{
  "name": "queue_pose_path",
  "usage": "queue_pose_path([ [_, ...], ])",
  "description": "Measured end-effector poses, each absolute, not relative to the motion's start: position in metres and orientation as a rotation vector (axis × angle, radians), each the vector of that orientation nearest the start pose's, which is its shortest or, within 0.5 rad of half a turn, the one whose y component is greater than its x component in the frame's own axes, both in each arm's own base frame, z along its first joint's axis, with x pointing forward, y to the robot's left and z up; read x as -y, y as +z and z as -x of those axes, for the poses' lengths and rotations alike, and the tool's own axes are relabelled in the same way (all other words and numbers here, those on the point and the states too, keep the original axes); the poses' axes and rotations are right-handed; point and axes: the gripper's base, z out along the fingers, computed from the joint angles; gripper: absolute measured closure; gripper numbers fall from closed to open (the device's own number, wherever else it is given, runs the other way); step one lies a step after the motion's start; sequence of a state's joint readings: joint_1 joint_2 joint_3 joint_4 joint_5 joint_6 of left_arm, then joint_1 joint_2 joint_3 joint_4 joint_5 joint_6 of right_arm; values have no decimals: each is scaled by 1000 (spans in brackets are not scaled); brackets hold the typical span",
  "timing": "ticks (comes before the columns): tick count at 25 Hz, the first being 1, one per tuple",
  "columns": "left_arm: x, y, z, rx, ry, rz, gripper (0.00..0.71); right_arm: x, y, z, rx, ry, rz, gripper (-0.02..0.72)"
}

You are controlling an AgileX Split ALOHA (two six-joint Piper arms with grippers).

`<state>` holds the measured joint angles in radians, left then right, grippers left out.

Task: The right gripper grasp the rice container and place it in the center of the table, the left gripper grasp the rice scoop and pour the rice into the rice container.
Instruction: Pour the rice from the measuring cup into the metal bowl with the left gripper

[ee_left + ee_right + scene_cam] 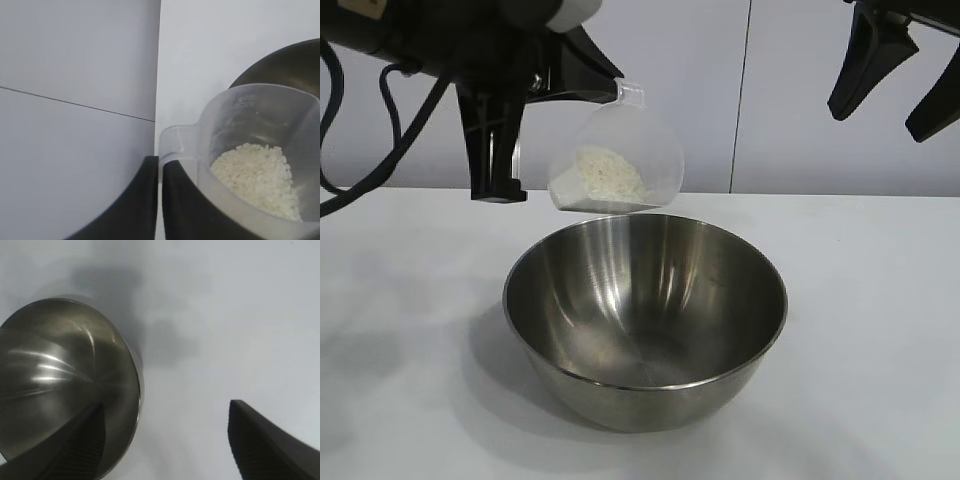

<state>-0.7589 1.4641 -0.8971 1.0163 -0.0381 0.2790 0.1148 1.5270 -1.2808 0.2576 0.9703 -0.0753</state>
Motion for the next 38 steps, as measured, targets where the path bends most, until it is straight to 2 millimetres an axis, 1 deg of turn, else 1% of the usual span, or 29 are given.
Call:
queue_pose_path([
  [3,228,274,-229,-1005,410,-1828,701,-55,309,-312,-2684,344,123,220],
  [6,229,273,-226,-990,499,-1899,701,-55,309,-312,-2684,344,123,220],
  [9,230,271,-221,-981,549,-1947,701,-55,309,-312,-2684,346,122,220],
  [16,242,270,-211,-841,644,-2030,701,-56,309,-312,-2683,352,119,220],
  [20,250,264,-217,-790,705,-2073,701,-56,309,-312,-2683,355,118,220],
  [26,265,252,-236,-752,828,-2135,701,-56,309,-312,-2683,356,118,220],
  [30,265,246,-243,-681,950,-2183,701,-56,309,-312,-2683,356,118,220],
  [35,261,249,-247,-622,1096,-2195,701,-56,309,-312,-2682,356,117,220],
  [38,263,252,-244,-581,1178,-2194,701,-56,309,-313,-2679,357,116,220],
])
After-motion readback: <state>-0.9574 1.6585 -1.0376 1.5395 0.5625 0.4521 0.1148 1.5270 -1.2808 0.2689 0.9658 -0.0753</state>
